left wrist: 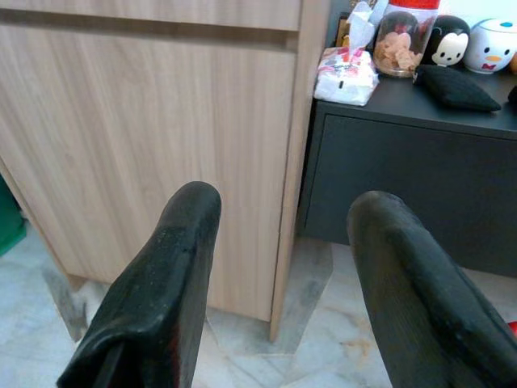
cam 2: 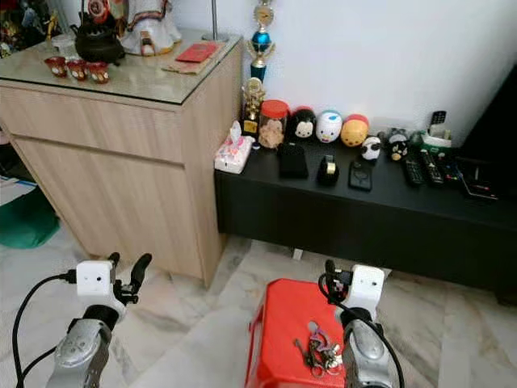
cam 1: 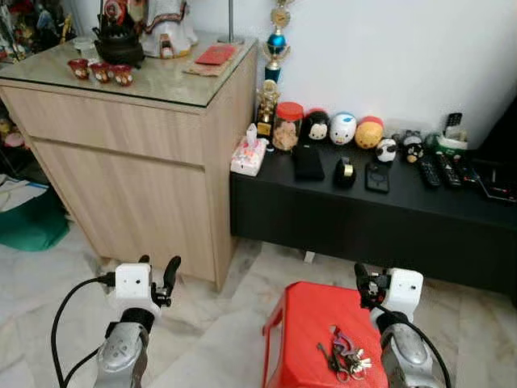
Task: Hang keys on a hook
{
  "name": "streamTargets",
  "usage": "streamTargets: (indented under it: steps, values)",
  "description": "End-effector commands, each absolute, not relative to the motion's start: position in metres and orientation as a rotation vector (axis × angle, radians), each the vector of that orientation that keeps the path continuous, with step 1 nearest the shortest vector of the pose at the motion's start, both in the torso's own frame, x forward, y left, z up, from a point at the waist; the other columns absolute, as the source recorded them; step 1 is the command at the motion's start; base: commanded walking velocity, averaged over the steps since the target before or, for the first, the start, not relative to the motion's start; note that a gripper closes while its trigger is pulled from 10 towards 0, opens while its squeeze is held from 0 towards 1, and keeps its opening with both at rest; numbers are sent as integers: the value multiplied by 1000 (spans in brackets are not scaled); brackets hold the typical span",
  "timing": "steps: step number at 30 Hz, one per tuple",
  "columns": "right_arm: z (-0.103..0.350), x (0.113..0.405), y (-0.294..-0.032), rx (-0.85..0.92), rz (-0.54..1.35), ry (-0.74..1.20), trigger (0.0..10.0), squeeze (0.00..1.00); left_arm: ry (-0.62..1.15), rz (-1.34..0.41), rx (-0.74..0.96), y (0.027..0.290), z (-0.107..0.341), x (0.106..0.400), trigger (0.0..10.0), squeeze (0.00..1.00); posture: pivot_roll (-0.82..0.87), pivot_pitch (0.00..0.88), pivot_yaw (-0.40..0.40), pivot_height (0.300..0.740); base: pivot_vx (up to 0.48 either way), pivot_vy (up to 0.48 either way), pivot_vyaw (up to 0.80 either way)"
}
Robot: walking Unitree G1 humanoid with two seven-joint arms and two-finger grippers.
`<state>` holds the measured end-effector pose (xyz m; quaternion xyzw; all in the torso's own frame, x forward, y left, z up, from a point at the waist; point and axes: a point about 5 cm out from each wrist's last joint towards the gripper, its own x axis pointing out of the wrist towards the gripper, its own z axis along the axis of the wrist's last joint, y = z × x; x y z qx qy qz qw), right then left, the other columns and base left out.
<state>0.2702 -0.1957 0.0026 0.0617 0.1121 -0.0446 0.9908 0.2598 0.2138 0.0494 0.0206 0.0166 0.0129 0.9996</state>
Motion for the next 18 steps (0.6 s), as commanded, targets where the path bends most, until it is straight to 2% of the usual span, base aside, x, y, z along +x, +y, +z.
streamTargets:
  steps: [1,18]
  values:
    - [3,269,-202,121,-109,225,10000,0,29,9,46,210,50,260,10000,0,46,0,-78,715,0,-386,0]
    - [5,270,-201,104,-93,213,10000,0,39,9,42,207,47,259,10000,0,41,0,-84,715,0,-18,0]
